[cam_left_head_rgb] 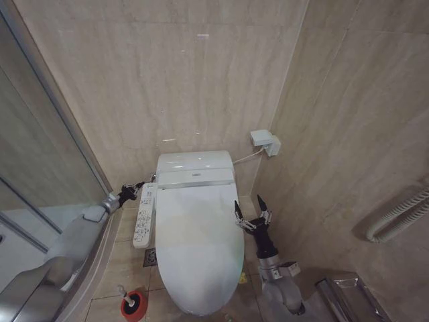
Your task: Open the toilet lid, clean the toilet bowl with a toilet brush, close the toilet lid, and flush.
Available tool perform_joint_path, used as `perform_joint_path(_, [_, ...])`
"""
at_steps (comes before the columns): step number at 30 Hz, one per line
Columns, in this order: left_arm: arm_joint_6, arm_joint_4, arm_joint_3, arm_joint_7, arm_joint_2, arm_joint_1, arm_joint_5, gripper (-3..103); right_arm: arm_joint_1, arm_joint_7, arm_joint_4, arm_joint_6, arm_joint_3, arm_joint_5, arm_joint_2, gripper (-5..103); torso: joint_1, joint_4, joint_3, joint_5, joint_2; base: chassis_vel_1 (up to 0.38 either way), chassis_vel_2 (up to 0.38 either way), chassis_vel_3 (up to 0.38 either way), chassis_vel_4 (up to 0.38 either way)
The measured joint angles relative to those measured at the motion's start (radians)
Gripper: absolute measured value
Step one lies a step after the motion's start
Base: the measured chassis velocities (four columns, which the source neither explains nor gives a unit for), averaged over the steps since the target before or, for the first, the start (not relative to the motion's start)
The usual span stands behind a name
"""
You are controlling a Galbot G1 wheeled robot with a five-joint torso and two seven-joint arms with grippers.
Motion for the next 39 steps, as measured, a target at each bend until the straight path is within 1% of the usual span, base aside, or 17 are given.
perform_joint_path(6, [0.018,-0.155,-0.059,-0.061,0.076,0.1,-0.065,0,-0.009,0.0,0.012,0.0,-0.006,0.0,-0.004,100,0.0,-0.0003,0.0,0.0001,0.0,0.0,0.0,0.0,0.0])
perform_joint_path(9, [0.059,-0.331,-0.152,-0.158,0.131,0.225,-0.211,0,-0.016,0.0,0.016,0.0,-0.006,0.0,-0.005,100,0.0,-0.0002,0.0,0.0004,0.0,0.0,0.0,0.0,0.0])
perform_joint_path(10, [0.059,-0.331,-0.152,-0.158,0.131,0.225,-0.211,0,-0.016,0.0,0.016,0.0,-0.006,0.0,-0.005,100,0.0,-0.0002,0.0,0.0004,0.0,0.0,0.0,0.0,0.0])
perform_joint_path(14, [0.113,-0.569,-0.24,-0.32,0.176,0.381,-0.406,0,-0.02,0.002,0.024,0.0,-0.003,0.0,-0.011,100,0.0,-0.0005,0.0,0.0002,0.0,0.0,0.0,0.0,0.0])
perform_joint_path(15, [0.113,-0.569,-0.24,-0.32,0.176,0.381,-0.406,0,-0.02,0.002,0.024,0.0,-0.003,0.0,-0.011,100,0.0,-0.0005,0.0,0.0002,0.0,0.0,0.0,0.0,0.0])
perform_joint_path(19, [0.206,-0.916,-0.35,-0.461,0.226,0.591,-0.573,0,-0.031,0.008,0.047,-0.001,0.016,-0.001,-0.014,100,0.0,0.0004,0.0,0.0005,0.0,0.0,0.0,0.0,0.0])
perform_joint_path(20, [0.206,-0.916,-0.35,-0.461,0.226,0.591,-0.573,0,-0.031,0.008,0.047,-0.001,0.016,-0.001,-0.014,100,0.0,0.0004,0.0,0.0005,0.0,0.0,0.0,0.0,0.0])
perform_joint_path(22, [0.245,-1.067,-0.418,-0.513,0.242,0.691,-0.599,0,-0.05,0.01,0.062,-0.001,0.045,0.0,-0.014,100,0.0,-0.0014,0.0,0.0008,0.0,0.0,0.0,0.0,0.0])
perform_joint_path(23, [0.263,-1.135,-0.465,-0.534,0.243,0.753,-0.603,11,-0.054,0.01,0.069,-0.001,0.051,-0.001,-0.014,100,0.0,-0.0016,0.0,0.0005,0.0,0.0,0.0,0.0,0.0])
perform_joint_path(25, [0.292,-1.27,-0.58,-0.569,0.233,0.9,-0.616,11,-0.057,0.016,0.079,-0.001,0.056,0.0,-0.013,100,0.0,-0.0002,0.0,0.0004,0.0,0.0,0.0,0.0,0.0])
perform_joint_path(26, [0.292,-1.27,-0.58,-0.569,0.233,0.9,-0.616,11,-0.057,0.016,0.079,-0.001,0.056,0.0,-0.013,100,0.0,-0.0002,0.0,0.0004,0.0,0.0,0.0,0.0,0.0])
perform_joint_path(30, [0.316,-1.438,-0.706,-0.604,0.195,1.079,-0.63,11,-0.057,0.028,0.087,-0.005,0.057,-0.013,-0.006,100,0.0,0.0009,0.0,0.0005,0.0,0.0,0.0,0.0,0.0])
perform_joint_path(31, [0.321,-1.5,-0.747,-0.613,0.17,1.153,-0.63,37,-0.058,0.043,0.089,-0.007,0.059,-0.026,-0.001,100,0.0,0.0008,0.0,0.0005,0.0,0.0,0.0,0.0,0.0])
perform_joint_path(32, [0.324,-1.54,-0.773,-0.619,0.152,1.201,-0.631,37,-0.06,0.061,0.091,-0.009,0.062,-0.043,0.004,100,0.0,-0.0009,0.0,0.0006,0.0,0.0,0.0,0.0,0.0])
perform_joint_path(36, [0.329,-1.664,-0.825,-0.638,0.085,1.347,-0.618,37,-0.068,0.08,0.088,-0.009,0.077,-0.068,0.015,100,0.0,-0.0004,0.0,0.0007,0.0,0.0,0.0,0.0,0.0])
perform_joint_path(37, [0.329,-1.695,-0.832,-0.644,0.062,1.381,-0.606,64,-0.07,0.082,0.088,-0.009,0.082,-0.069,0.018,100,0.0,-0.0003,0.0,0.0005,0.0,0.0,0.0,0.0,0.0])
perform_joint_path(39, [0.329,-1.721,-0.833,-0.647,0.041,1.408,-0.591,64,-0.073,0.081,0.088,-0.009,0.09,-0.069,0.02,100,0.0,-0.0002,0.0,0.0006,0.0,0.0,0.0,0.0,0.0])
